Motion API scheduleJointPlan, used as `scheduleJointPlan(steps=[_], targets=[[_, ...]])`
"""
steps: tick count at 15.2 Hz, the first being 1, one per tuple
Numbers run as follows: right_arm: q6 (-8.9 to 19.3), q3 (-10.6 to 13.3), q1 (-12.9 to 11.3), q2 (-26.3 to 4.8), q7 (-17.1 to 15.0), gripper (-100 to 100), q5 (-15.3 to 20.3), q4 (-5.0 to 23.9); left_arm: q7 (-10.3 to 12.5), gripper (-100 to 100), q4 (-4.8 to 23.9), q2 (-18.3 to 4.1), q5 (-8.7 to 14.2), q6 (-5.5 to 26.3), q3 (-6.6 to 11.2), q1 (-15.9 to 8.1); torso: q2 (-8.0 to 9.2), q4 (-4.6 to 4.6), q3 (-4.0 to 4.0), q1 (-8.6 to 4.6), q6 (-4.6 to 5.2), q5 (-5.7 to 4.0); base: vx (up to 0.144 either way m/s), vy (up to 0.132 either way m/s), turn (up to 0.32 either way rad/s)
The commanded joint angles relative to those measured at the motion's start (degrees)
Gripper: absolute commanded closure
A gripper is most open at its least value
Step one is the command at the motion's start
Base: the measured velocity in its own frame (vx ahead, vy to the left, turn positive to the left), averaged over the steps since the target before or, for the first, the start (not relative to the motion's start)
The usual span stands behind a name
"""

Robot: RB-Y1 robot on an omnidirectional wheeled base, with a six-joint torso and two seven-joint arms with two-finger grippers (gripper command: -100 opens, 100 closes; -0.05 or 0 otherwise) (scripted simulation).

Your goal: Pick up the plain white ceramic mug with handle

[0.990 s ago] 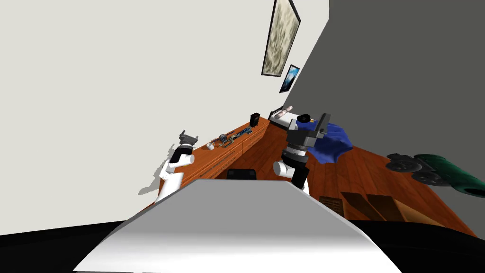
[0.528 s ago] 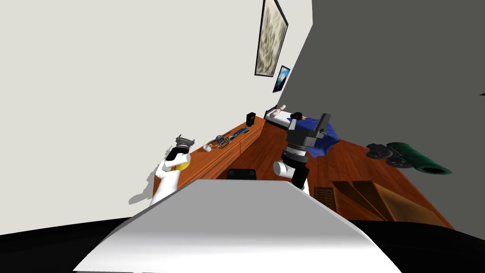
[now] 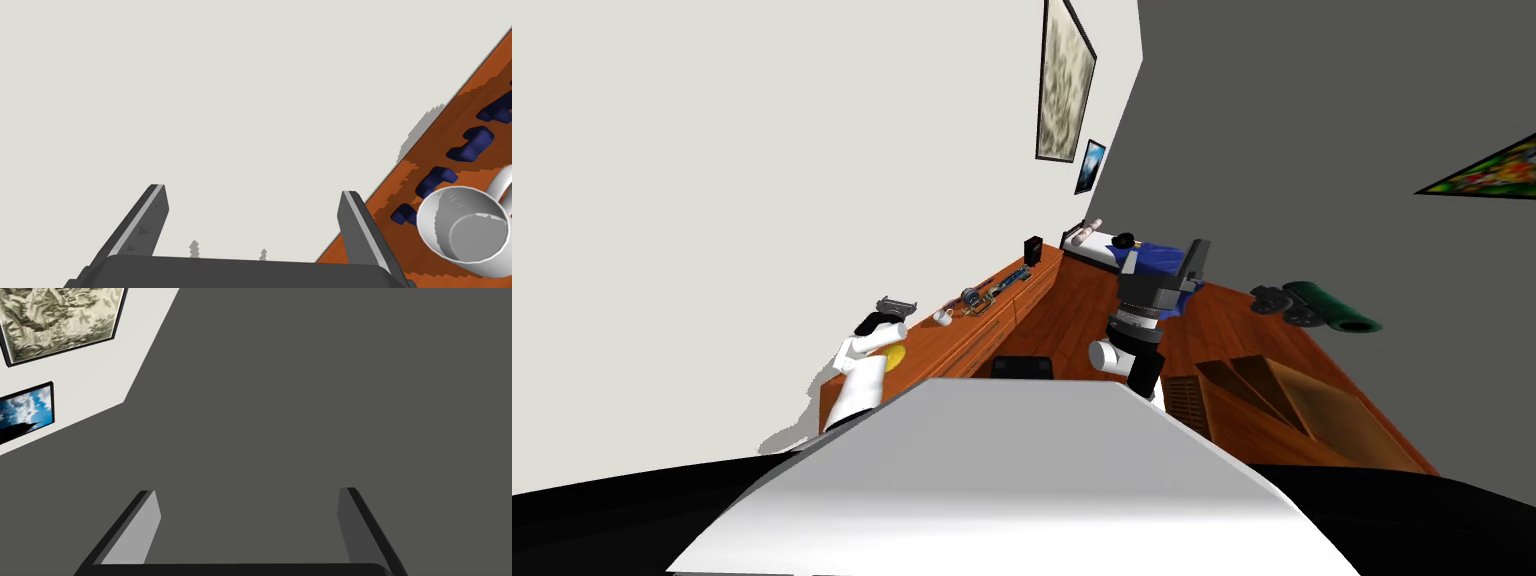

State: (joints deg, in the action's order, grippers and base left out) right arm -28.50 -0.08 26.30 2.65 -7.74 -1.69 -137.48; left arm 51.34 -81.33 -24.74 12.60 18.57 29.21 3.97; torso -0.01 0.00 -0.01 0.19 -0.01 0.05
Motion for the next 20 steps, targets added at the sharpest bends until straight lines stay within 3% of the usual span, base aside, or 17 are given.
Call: scheduleJointPlan(steps=[1,3,4,6,7,10,11,13,14,16,17,19,20], targets=[[0.0,0.0,0.0,0.0,0.0,0,0.0,0.0,2.9,-100,2.9,-0.8,0.3,2.9,1.93,-1.2,0.0,0.0,0.0,0.0,0.0,0.0,-0.001,0.026,-0.194],[0.0,0.0,0.0,0.0,0.0,0,0.0,0.0,2.9,-100,4.6,-0.8,0.3,3.5,1.93,-1.2,-0.01,0.0,-0.01,0.03,0.02,0.01,-0.002,0.034,-0.126],[0.0,0.0,0.0,0.0,0.0,0,0.0,0.0,5.2,-100,6.3,-1.6,0.6,5.6,3.66,-2.6,-0.01,0.0,-0.01,0.03,-0.01,0.01,-0.007,0.028,-0.198],[0.0,0.0,0.0,0.0,0.0,0,0.0,0.0,5.2,-100,8.2,-1.6,0.6,6.5,3.66,-2.6,-0.01,0.0,0.0,0.03,0.03,0.01,-0.005,0.032,-0.14],[0.0,0.0,0.0,0.0,0.0,0,0.0,0.0,7.5,-100,10.3,-2.4,0.8,8.5,5.37,-3.9,-0.01,0.0,0.0,0.02,-0.01,0.0,0.003,0.035,-0.15],[0.0,0.0,0.0,0.0,0.0,0,0.0,0.0,7.5,-100,11.9,-2.4,0.8,9.5,5.37,-3.9,-0.03,0.0,-0.02,0.04,0.0,0.01,0.001,0.032,-0.084],[0.0,0.0,0.0,0.0,0.0,0,0.0,0.0,9.7,-100,13.8,-3.2,0.9,12.4,7.06,-5.3,-0.03,-0.01,-0.02,0.0,-0.02,0.0,-0.003,0.024,-0.148],[0.0,0.0,0.0,0.0,0.0,0,0.0,0.0,9.7,-100,15.5,-3.2,0.9,12.4,7.06,-5.3,-0.02,0.0,-0.01,0.03,0.02,0.0,-0.002,0.036,-0.131],[0.0,0.0,0.0,0.0,0.0,0,0.0,0.0,11.7,-100,17.6,-3.9,1.1,14.6,8.7,-6.6,-0.02,-0.01,-0.01,0.03,0.0,0.01,-0.005,0.042,-0.178],[0.0,0.0,0.0,0.0,0.0,0,0.0,0.0,11.7,-100,19.0,-3.9,1.1,15.2,8.7,-6.6,-0.01,0.0,-0.01,0.07,0.03,0.02,-0.005,0.043,-0.138],[0.0,0.0,0.0,0.0,0.0,0,0.0,0.0,13.7,-100,20.9,-4.7,1.2,17.3,10.3,-7.8,-0.02,0.0,-0.01,0.06,-0.01,0.01,0.005,0.046,-0.134],[0.0,0.0,0.0,0.0,0.0,0,0.0,0.0,13.7,-100,22.5,-4.7,1.2,18.0,10.3,-7.8,-0.05,-0.01,-0.03,0.1,0.02,0.01,0.005,0.048,-0.117],[0.0,0.0,0.0,0.0,0.0,0,0.0,0.0,15.6,-100,24.1,-5.4,1.3,20.2,11.85,-9.1,-0.06,-0.01,-0.03,0.08,0.0,0.02,0.002,0.045,-0.148]])
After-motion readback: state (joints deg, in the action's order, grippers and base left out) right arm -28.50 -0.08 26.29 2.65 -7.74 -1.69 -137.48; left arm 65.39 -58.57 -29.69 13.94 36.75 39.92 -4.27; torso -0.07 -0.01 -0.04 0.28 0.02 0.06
